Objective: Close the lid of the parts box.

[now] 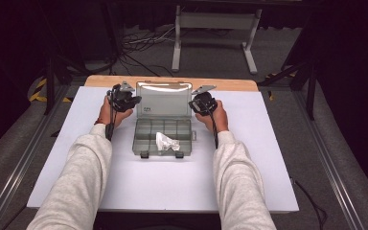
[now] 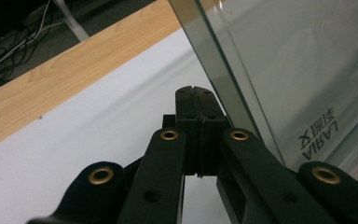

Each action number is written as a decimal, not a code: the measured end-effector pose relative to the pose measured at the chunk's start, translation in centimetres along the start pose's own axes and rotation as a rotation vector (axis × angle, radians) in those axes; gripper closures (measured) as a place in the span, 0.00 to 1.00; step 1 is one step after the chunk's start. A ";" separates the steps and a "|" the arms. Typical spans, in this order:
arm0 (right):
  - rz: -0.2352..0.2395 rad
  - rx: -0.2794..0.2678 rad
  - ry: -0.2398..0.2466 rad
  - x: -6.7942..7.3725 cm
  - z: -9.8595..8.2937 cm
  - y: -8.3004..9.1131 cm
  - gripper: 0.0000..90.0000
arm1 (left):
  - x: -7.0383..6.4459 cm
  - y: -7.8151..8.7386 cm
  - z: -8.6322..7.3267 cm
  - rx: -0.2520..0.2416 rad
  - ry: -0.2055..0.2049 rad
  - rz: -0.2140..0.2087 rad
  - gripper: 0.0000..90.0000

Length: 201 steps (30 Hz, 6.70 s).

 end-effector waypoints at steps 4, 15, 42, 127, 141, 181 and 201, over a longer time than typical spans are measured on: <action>-0.008 -0.028 -0.013 -0.2 0.2 0.9 1.00 | -0.5 0.6 0.4 -0.005 -0.003 -0.004 1.00; -0.029 -0.117 -0.030 0.3 1.4 3.4 1.00 | -0.8 2.7 1.1 -0.046 -0.012 -0.002 0.99; -0.005 -0.195 -0.055 1.2 2.4 6.5 1.00 | -1.6 6.6 1.5 -0.100 -0.061 0.000 0.98; 0.102 -0.152 0.155 8.7 -3.1 11.7 1.00 | -9.6 12.6 -4.5 -0.149 -0.272 -0.080 0.97; 0.140 -0.120 0.194 10.7 -5.6 11.5 0.99 | -11.1 11.9 -6.4 -0.126 -0.305 -0.083 0.98; 0.142 -0.105 0.208 12.8 -8.6 9.1 0.99 | -12.0 8.7 -9.8 -0.073 -0.271 -0.123 0.99; 0.148 -0.142 0.202 13.0 -8.9 9.0 0.99 | -11.8 8.5 -10.0 -0.100 -0.268 -0.149 0.99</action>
Point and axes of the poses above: each handheld gripper's, and its own axes: y roughly backward along the jaws, z roughly out of its top, x roughly to its left, the point moved 6 cm from there along -y, roughly forward along the jaws, and after that the axes turned 12 degrees about x, right-handed, at the moved point
